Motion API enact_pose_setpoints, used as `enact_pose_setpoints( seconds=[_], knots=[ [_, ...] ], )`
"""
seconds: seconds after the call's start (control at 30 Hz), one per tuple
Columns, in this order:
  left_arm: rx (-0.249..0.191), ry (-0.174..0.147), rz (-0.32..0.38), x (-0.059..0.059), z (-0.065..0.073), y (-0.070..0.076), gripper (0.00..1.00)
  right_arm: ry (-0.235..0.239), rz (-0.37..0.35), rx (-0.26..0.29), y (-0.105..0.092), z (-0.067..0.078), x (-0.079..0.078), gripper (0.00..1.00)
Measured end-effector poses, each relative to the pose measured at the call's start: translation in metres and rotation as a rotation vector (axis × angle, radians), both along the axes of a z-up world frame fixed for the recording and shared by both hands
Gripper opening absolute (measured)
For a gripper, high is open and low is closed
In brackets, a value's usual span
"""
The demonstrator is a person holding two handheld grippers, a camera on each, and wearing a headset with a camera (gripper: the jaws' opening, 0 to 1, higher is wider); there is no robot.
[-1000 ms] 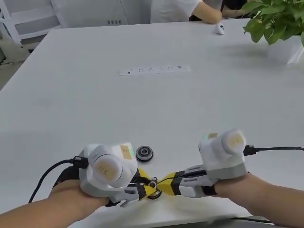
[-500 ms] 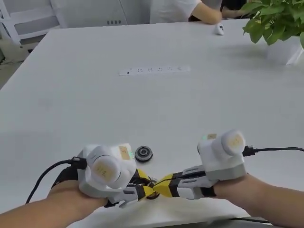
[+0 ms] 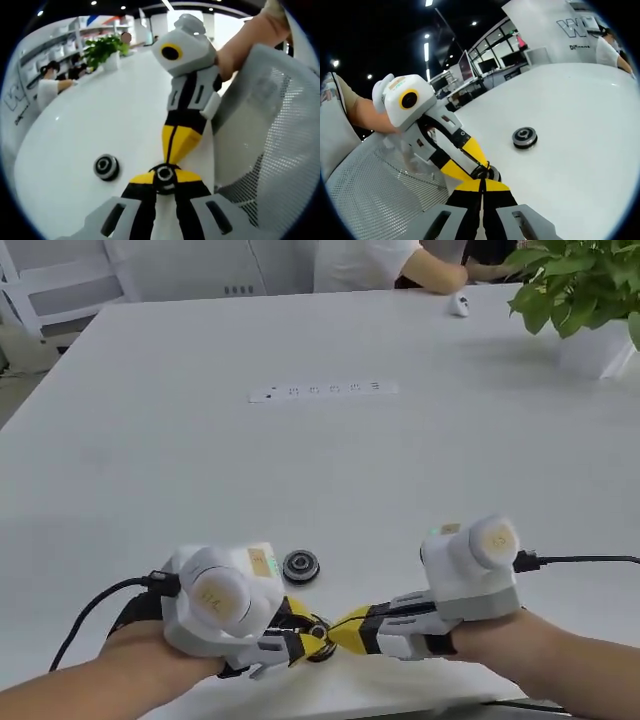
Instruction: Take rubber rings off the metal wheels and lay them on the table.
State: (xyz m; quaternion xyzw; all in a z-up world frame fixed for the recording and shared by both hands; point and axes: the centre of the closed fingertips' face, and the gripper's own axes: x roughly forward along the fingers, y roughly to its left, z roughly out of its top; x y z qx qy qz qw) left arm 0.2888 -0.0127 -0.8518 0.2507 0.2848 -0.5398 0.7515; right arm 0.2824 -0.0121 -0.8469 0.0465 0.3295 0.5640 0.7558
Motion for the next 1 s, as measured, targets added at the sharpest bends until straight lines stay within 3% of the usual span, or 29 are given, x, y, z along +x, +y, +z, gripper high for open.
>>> enact_pose_setpoints(
  seconds=[0.07, 0.13, 0.17, 0.43, 1.0],
  knots=[
    [-0.001, -0.002, 0.009, 0.002, 0.001, 0.001, 0.18, 0.001, -0.006, 0.000, -0.001, 0.000, 0.001, 0.00],
    [-0.022, 0.042, 0.019, -0.001, 0.001, 0.000, 0.21, 0.007, -0.014, 0.006, -0.001, 0.000, 0.003, 0.00],
    [-0.018, 0.026, 0.017, 0.000, 0.002, 0.001, 0.21, 0.007, -0.013, 0.004, -0.001, 0.000, 0.003, 0.00],
    [-0.028, 0.026, 0.015, -0.003, 0.011, 0.005, 0.27, 0.006, -0.035, 0.019, -0.003, 0.003, 0.006, 0.00],
    [-0.106, 0.000, 0.037, -0.012, 0.051, 0.024, 0.41, -0.005, -0.020, 0.052, 0.000, 0.020, 0.007, 0.00]
  ],
)
